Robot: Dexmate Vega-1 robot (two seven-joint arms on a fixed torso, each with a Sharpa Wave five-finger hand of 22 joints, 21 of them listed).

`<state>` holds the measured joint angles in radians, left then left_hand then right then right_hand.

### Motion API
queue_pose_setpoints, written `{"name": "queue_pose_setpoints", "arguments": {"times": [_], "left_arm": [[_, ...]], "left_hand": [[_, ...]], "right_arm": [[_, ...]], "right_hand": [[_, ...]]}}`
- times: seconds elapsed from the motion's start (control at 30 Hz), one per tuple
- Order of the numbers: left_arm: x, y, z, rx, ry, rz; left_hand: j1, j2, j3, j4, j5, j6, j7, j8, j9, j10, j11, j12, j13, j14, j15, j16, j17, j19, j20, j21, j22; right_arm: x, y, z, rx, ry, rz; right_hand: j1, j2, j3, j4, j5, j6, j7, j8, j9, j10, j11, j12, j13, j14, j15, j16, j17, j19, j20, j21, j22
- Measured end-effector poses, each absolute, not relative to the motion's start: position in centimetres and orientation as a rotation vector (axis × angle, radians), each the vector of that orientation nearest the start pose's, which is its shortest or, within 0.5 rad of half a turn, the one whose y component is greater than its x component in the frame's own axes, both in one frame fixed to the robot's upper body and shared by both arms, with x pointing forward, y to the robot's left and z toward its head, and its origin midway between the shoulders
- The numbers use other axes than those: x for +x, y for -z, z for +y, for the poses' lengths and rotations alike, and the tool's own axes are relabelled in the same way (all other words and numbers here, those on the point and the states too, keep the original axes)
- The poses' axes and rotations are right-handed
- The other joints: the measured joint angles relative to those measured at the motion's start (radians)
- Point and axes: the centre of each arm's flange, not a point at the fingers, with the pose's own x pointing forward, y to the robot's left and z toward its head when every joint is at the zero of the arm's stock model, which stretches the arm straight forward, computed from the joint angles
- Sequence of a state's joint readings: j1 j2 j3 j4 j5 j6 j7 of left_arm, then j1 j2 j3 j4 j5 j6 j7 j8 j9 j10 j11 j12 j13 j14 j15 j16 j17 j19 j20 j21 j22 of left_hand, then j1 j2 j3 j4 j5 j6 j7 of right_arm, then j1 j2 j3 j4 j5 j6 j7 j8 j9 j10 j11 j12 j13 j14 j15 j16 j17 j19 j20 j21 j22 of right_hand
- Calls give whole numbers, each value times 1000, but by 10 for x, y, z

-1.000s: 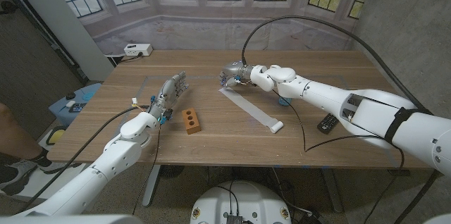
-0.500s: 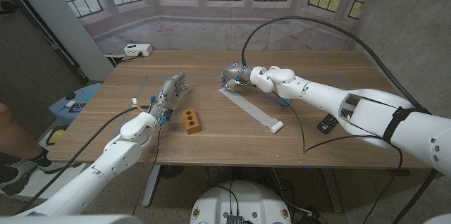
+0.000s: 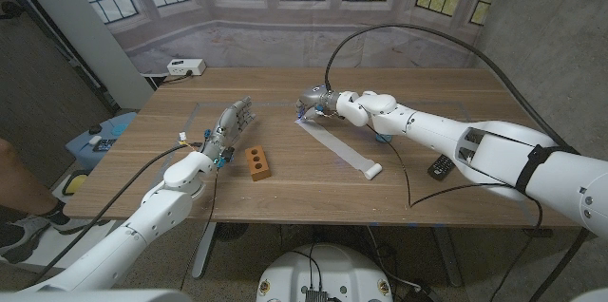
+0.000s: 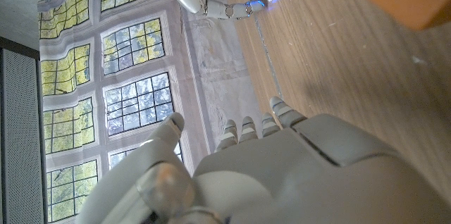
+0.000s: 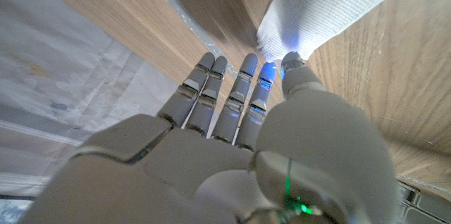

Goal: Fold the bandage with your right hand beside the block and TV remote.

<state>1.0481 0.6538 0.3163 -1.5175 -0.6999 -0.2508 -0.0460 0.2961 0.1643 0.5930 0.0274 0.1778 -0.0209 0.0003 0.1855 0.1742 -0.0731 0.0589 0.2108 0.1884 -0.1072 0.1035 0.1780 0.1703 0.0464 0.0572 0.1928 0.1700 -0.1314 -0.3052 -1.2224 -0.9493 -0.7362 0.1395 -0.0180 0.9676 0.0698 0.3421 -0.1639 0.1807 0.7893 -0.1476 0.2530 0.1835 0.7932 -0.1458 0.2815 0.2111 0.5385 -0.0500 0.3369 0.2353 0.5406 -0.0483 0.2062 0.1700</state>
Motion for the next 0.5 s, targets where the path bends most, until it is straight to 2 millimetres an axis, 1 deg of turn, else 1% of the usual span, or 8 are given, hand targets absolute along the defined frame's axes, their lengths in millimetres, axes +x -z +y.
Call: {"name": "queue_pose_setpoints", "arguments": {"times": [0.1, 0.17, 0.2, 0.27, 0.3, 0.37, 0.4, 0.5], "left_arm": [[605, 70, 307, 3, 263, -531], [605, 70, 307, 3, 264, -530], [605, 70, 307, 3, 264, -529], [605, 70, 306, 2, 265, -529], [605, 71, 306, 2, 266, -528], [606, 71, 306, 2, 266, -528], [606, 71, 306, 2, 267, -527], [607, 70, 306, 3, 268, -526]], "left_hand": [[0, 0, 0, 0, 0, 0, 0, 0, 0, 0, 0, 0, 0, 0, 0, 0, 0, 0, 0, 0, 0], [0, 0, 0, 0, 0, 0, 0, 0, 0, 0, 0, 0, 0, 0, 0, 0, 0, 0, 0, 0, 0], [0, 0, 0, 0, 0, 0, 0, 0, 0, 0, 0, 0, 0, 0, 0, 0, 0, 0, 0, 0, 0], [0, 0, 0, 0, 0, 0, 0, 0, 0, 0, 0, 0, 0, 0, 0, 0, 0, 0, 0, 0, 0], [0, 0, 0, 0, 0, 0, 0, 0, 0, 0, 0, 0, 0, 0, 0, 0, 0, 0, 0, 0, 0], [0, 0, 0, 0, 0, 3, -4, 0, 0, 0, 0, 0, 0, 0, 0, 0, 0, 0, 0, 0, 0], [0, 0, 0, 0, 0, 5, -2, 0, 0, 0, 0, 0, 0, 0, 0, 0, 0, 0, 0, 0, 0], [0, 0, 0, 0, 0, 7, 0, 0, 0, 0, 0, 0, 0, 0, 0, 0, -2, 0, 0, 0, 0]], "right_arm": [[699, -37, -20, -1887, -329, -809], [699, -37, -20, -1886, -328, -810], [699, -36, -20, -1885, -328, -811], [699, -36, -20, -1884, -326, -814], [699, -36, -20, -1883, -325, -816], [699, -36, -20, -1882, -323, -817], [699, -35, -21, -1882, -321, -818], [700, -34, -21, -1880, -317, -822]], "right_hand": [[4, -4, 0, 0, 0, 7, -2, 0, 0, 5, 2, 0, 1, 9, -1, 0, 4, 0, 0, 0, 0], [8, 0, 0, 0, 0, 17, -4, 0, 0, 16, -2, 0, 1, 12, 1, 4, 4, 0, 0, 0, 0], [12, -4, 0, 0, 0, 19, -2, 0, 0, 19, -5, 0, 1, 12, 2, 4, 4, 4, -4, 0, 0], [15, -1, 0, 0, 0, 24, -4, 0, 0, 22, -8, 7, 1, 18, -3, 6, 5, 6, -5, 0, 0], [21, -2, 0, 0, 0, 33, -3, 0, 0, 28, -9, 7, 2, 20, -1, 7, 8, 10, -2, 0, 0], [25, 2, 3, -3, 0, 42, -4, 0, 0, 34, -5, 11, 5, 32, -3, 8, 9, 18, -3, 0, 0], [31, 1, 4, -4, 0, 44, -2, 0, 0, 37, -9, 11, 6, 34, -5, 8, 9, 18, -3, 0, 0], [35, -4, 4, -4, 0, 53, -1, 0, 0, 49, -5, 19, 10, 40, -3, 14, 13, 22, -7, 0, 0]]}}
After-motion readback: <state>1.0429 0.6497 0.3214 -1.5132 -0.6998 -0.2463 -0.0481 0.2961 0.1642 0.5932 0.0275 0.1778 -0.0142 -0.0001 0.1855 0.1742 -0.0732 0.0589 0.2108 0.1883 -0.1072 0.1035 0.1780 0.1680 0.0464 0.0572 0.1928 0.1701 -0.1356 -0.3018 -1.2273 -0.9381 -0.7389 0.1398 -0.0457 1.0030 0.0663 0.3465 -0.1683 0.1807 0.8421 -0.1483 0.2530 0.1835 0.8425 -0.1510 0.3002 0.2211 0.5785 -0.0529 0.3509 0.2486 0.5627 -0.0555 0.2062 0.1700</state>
